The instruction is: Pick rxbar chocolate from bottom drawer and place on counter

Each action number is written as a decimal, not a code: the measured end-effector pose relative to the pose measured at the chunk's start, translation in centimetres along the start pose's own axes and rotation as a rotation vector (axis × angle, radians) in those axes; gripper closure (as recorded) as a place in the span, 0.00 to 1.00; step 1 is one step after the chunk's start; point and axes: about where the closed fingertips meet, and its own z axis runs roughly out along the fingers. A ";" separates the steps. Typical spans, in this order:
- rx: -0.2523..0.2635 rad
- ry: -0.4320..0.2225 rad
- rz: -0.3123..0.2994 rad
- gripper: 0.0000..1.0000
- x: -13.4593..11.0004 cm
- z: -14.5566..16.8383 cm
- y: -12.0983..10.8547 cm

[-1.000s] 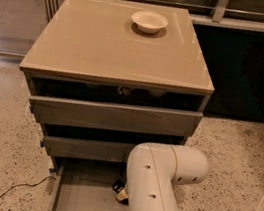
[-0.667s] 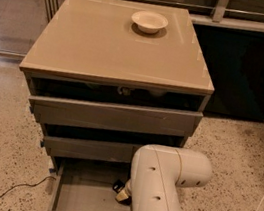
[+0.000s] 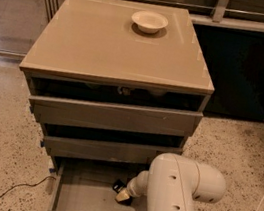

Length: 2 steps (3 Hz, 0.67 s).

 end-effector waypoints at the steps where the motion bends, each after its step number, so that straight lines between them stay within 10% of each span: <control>1: -0.027 -0.027 0.019 0.19 0.0 0.0 0.0; 2: -0.052 -0.055 0.036 0.18 0.1 0.0 0.1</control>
Offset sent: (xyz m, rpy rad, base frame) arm 0.0017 -0.0019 0.0033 0.1260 0.0157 -0.0278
